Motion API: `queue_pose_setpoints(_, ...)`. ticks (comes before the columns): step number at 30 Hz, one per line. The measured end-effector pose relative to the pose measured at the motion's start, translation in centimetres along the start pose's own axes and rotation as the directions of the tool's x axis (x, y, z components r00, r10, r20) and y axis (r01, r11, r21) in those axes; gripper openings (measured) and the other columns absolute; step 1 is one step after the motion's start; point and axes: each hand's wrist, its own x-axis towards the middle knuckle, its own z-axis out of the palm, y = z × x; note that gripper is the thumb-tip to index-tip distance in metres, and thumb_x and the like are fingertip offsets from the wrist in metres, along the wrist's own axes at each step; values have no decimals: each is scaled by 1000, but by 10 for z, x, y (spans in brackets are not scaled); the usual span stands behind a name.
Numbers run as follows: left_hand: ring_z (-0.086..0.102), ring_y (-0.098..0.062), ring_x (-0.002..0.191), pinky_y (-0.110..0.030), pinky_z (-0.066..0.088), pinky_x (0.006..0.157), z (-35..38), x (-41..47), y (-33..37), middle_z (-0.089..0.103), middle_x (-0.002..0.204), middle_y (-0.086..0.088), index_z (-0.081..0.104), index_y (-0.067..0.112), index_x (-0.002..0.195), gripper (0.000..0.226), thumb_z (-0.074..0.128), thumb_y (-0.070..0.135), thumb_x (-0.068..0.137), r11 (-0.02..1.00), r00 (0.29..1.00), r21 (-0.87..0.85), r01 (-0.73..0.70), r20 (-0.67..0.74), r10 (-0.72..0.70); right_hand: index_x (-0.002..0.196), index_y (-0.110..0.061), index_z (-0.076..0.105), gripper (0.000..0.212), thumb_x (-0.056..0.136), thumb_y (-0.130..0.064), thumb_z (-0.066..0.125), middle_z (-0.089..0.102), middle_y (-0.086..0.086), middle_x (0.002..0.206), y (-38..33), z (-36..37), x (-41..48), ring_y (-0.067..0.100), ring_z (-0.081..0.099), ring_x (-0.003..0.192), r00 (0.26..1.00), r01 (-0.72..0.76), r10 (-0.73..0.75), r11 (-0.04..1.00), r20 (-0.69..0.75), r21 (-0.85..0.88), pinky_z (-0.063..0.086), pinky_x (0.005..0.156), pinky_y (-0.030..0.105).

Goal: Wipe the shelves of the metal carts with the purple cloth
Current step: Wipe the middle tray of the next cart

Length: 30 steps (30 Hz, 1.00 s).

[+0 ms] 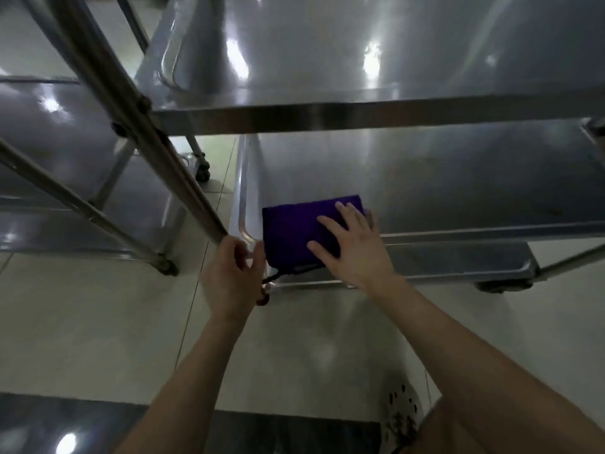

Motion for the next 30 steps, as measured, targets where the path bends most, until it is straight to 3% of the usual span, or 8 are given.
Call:
queue_pose_setpoints(2,56,-3,75,-12,37,64,5,2,-21,51,84,18,44,37,97,46,80,64,89,995,976,-59,81,-196,-91,167,-41,34,86,98,-90,21,23,13,178,-11,20,2,37,10,166,1000,8,-8,998,-6,-62,1,131,65)
queue_pose_setpoints(5,62,-2,97,-13,51,78,16,41,-21,60,110,11,50,27,125,71,84,72,82,949,955,-305,77,-251,-158,170,-49,16,89,94,-95,11,21,23,176,-19,37,10,48,10,163,995,13,-26,991,-94,-135,-6,130,68)
queue_pose_setpoints(8,65,-1,66,-21,52,60,25,79,-14,62,71,12,57,28,91,38,74,62,95,871,948,-491,1,-278,-158,170,-43,24,94,94,-95,7,20,30,174,-26,47,18,46,11,164,987,12,-36,989,-158,-150,-4,133,61)
queue_pose_setpoints(11,56,-13,59,-31,47,59,24,95,-21,51,62,5,48,24,70,48,69,56,98,845,960,-535,17,-229,-164,170,-32,29,88,102,-84,10,17,16,179,-43,49,29,35,10,166,983,32,-58,989,-175,-145,3,134,59)
queue_pose_setpoints(15,50,-15,55,-32,46,57,11,115,-36,47,60,-2,47,11,68,56,68,54,97,841,960,-538,63,-199,-199,171,-46,2,72,105,-77,6,6,11,181,-74,49,44,41,3,166,997,29,-40,984,-58,-176,1,130,69)
queue_pose_setpoints(19,49,-18,57,-33,46,57,4,149,-61,49,63,-7,48,-2,75,63,65,55,96,841,960,-535,77,-188,-207,170,-50,1,81,98,-86,5,-2,13,181,-100,47,72,43,-4,165,999,28,-23,986,32,-162,-5,129,71)
queue_pose_setpoints(26,44,-5,54,-15,40,52,13,182,-80,46,62,6,44,21,70,46,68,47,99,843,952,-538,-5,-261,-161,165,-58,-10,80,94,-91,9,-10,12,180,-102,48,109,45,-11,164,987,125,-104,975,122,-182,-10,126,73)
queue_pose_setpoints(30,50,-2,54,-9,41,55,17,193,-74,48,56,20,46,30,71,40,67,48,99,841,955,-541,-16,-257,-146,166,-59,3,66,106,-79,18,0,-6,181,-65,32,117,18,-7,167,943,328,-314,934,108,-144,-13,130,63)
